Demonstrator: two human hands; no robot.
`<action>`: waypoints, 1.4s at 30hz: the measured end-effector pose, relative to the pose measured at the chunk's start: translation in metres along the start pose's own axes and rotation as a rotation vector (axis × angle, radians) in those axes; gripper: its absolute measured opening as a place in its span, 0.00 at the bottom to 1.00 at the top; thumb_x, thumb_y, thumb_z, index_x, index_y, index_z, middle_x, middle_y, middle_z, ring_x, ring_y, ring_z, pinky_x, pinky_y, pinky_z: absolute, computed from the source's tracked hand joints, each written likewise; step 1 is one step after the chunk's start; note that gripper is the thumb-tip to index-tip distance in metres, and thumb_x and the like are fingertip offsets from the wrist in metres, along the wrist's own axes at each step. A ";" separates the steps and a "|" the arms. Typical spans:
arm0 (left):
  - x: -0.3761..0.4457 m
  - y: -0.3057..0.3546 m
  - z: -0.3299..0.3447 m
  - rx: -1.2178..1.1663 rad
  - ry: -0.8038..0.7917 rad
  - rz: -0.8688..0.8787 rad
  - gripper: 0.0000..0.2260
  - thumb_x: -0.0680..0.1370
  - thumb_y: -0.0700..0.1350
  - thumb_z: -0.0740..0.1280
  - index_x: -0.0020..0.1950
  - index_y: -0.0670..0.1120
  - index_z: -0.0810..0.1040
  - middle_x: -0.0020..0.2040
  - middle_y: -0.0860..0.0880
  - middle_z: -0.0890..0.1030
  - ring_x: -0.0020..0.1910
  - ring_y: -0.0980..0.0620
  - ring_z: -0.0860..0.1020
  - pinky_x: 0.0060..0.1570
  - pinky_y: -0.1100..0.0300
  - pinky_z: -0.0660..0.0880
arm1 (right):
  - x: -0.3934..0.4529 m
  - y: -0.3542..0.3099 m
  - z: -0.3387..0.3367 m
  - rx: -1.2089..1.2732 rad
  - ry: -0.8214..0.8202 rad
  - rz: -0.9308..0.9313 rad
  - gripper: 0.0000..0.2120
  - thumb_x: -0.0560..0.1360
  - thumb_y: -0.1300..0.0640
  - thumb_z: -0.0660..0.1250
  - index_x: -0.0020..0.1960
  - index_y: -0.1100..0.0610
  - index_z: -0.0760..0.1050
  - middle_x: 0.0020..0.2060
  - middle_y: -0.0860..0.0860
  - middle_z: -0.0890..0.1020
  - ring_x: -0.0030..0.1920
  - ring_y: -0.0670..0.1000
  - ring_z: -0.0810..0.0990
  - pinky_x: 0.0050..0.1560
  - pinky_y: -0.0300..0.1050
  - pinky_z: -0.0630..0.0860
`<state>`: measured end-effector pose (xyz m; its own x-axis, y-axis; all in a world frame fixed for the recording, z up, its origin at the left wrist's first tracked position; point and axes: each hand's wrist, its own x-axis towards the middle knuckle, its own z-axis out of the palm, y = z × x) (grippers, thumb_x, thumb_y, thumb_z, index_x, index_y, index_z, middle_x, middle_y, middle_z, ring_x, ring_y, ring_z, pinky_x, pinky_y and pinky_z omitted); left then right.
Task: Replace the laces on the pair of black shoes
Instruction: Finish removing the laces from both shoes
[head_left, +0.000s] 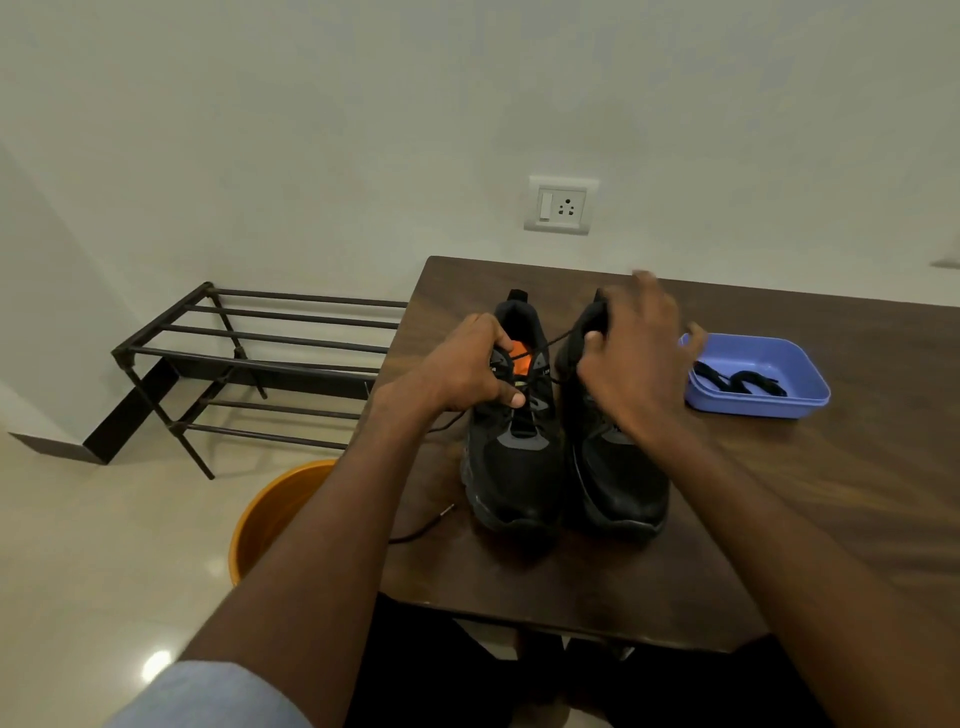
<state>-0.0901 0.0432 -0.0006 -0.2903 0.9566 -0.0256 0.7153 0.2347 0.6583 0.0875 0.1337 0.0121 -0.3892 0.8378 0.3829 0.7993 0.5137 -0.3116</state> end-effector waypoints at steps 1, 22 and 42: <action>0.000 0.000 0.000 0.005 0.006 0.002 0.27 0.68 0.44 0.83 0.58 0.51 0.70 0.61 0.50 0.70 0.59 0.52 0.72 0.57 0.57 0.73 | 0.000 -0.004 0.005 -0.037 -0.051 -0.117 0.22 0.78 0.54 0.66 0.71 0.49 0.72 0.81 0.50 0.58 0.81 0.55 0.57 0.75 0.71 0.54; -0.003 0.003 0.004 0.109 0.019 0.035 0.25 0.64 0.44 0.84 0.48 0.53 0.70 0.56 0.48 0.71 0.51 0.49 0.74 0.45 0.58 0.72 | -0.010 -0.025 0.035 0.267 -0.412 -0.302 0.28 0.79 0.57 0.66 0.77 0.49 0.64 0.55 0.46 0.85 0.62 0.54 0.81 0.77 0.68 0.55; -0.006 0.013 0.003 0.047 -0.030 0.012 0.08 0.76 0.41 0.75 0.39 0.53 0.84 0.46 0.54 0.81 0.45 0.58 0.78 0.47 0.63 0.75 | -0.007 0.014 -0.065 -0.039 -0.951 -0.222 0.23 0.77 0.34 0.64 0.50 0.54 0.83 0.41 0.50 0.87 0.40 0.48 0.86 0.47 0.46 0.83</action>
<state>-0.0773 0.0410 0.0059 -0.2630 0.9639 -0.0415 0.7478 0.2308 0.6225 0.1317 0.1230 0.0616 -0.7259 0.5308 -0.4373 0.6710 0.6860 -0.2813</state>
